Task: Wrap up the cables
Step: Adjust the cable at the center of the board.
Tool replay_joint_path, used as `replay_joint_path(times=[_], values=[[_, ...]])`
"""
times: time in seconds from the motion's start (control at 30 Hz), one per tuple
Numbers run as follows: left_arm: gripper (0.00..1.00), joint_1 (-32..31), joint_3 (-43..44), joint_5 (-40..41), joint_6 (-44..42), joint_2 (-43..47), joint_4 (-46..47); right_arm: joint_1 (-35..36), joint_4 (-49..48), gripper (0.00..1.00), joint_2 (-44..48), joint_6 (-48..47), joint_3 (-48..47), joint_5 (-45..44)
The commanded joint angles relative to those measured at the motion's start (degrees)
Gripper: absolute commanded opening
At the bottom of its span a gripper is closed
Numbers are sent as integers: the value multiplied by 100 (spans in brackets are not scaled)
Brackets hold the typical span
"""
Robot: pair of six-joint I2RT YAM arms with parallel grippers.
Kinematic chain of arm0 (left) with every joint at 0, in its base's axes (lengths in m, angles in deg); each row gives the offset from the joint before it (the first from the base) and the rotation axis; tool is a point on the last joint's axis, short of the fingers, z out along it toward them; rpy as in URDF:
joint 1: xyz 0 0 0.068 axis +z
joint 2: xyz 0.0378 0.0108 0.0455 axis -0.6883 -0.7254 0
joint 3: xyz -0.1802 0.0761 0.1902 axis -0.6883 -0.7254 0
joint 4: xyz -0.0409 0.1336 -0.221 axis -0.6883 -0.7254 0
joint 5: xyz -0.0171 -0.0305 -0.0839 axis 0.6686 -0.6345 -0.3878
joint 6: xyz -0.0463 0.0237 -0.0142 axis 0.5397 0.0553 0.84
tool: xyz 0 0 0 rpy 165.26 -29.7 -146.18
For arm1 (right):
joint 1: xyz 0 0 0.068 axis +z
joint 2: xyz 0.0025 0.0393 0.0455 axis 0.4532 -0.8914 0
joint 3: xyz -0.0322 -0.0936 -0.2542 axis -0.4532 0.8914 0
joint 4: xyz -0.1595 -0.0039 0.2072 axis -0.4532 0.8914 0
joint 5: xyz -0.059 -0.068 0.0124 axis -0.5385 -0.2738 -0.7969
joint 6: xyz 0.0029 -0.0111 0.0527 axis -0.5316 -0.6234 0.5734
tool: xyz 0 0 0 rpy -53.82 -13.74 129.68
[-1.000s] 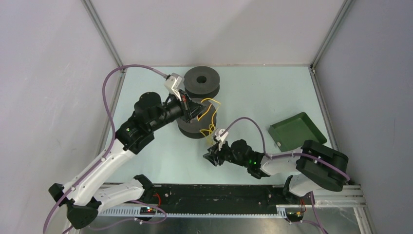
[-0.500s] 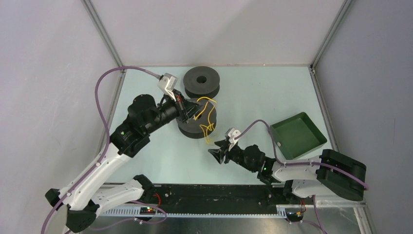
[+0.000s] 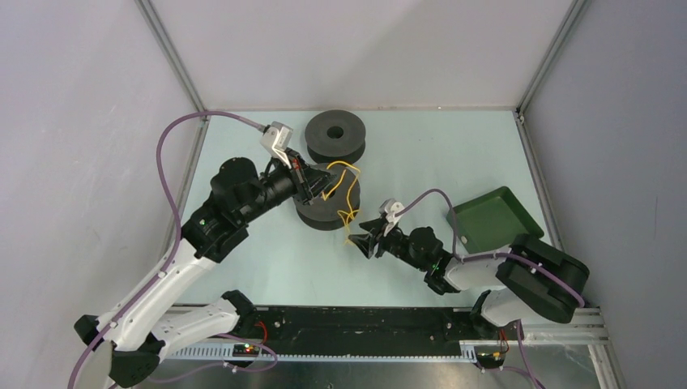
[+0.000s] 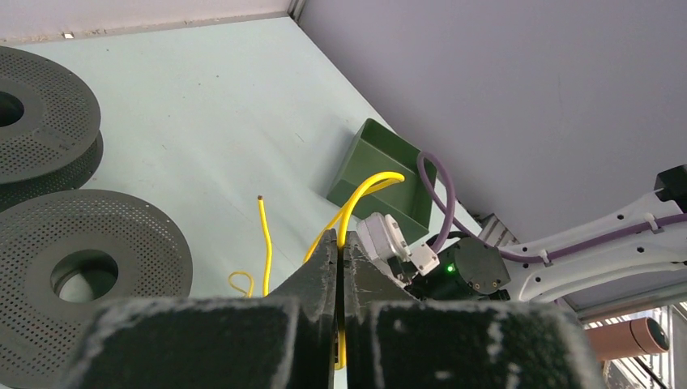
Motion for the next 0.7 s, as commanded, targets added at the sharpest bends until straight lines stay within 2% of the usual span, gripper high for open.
replay_joint_path(times=[0.0, 0.13, 0.27, 0.33, 0.5, 0.57, 0.63, 0.67], values=[[0, -10, -27, 18, 78, 110, 54, 20, -764, 53, -299, 110, -360, 419], [0, -7, -29, 29, 95, 113, 52, 23, -947, 52, -547, 232, -520, 472], [0, -8, -49, 70, 99, 137, 55, 17, -1063, 47, -643, 404, -594, 503], [0, -11, -69, 103, 105, 155, 56, 15, -1089, 40, -626, 481, -622, 535], [0, -11, -66, 105, 161, 135, 62, 35, -1036, 37, -631, 580, -669, 543], [0, -12, -65, 112, 187, 130, 61, 46, -1025, 31, -673, 635, -673, 443], [0, -12, -88, 116, 173, 144, 59, 47, -974, 15, -615, 748, -670, 383], [0, -7, -107, 162, 131, 159, 53, 47, -899, 3, -558, 807, -670, 373]])
